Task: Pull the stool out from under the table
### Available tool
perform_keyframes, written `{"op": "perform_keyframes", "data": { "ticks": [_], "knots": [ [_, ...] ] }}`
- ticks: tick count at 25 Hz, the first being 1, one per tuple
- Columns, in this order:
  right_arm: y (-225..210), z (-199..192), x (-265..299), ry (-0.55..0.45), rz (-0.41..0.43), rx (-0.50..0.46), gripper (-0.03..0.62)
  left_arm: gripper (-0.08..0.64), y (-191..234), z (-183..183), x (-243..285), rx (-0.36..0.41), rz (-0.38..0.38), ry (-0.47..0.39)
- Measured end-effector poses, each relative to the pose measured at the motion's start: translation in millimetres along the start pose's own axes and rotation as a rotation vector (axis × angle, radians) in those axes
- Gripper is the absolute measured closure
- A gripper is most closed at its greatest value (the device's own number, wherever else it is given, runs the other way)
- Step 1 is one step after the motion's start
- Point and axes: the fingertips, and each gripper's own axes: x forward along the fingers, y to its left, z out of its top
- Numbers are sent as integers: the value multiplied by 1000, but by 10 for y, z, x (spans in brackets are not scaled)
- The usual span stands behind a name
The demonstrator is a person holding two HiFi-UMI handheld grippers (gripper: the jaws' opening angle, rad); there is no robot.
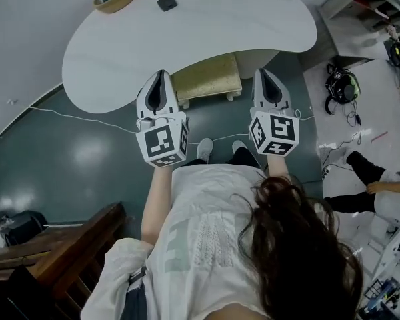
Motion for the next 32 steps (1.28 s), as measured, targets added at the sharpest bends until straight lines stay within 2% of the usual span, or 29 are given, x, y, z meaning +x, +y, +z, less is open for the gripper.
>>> {"op": "perform_keyframes", "data": {
  "ticks": [6, 15, 18, 22, 26, 29, 30, 31, 32],
  "knots": [
    [-129, -104, 8, 23, 69, 6, 561, 532, -111, 26, 41, -14, 70, -18],
    [-654, -24, 63, 5, 163, -6, 561, 531, -668, 33, 72, -14, 191, -10],
    [-729, -11, 82, -6, 196, 12, 560, 531, -814, 41, 100, 21, 194, -3],
    [-768, -12, 106, -7, 214, 26, 561, 531, -890, 47, 127, 19, 194, 1],
    [-773, -59, 146, 16, 218, 34, 560, 531, -904, 120, 137, 26, 178, -29],
    [-712, -82, 156, 30, 256, 43, 555, 529, -912, 171, 152, 19, 149, -54],
    [-690, -109, 166, 41, 272, 55, 542, 510, -916, 172, 159, 11, 138, -59],
    [-668, -146, 182, 54, 285, 68, 457, 429, -923, 165, 169, 6, 127, -63],
    [-652, -188, 199, 67, 292, 80, 316, 340, -932, 152, 181, 4, 117, -66]
  ]
}}
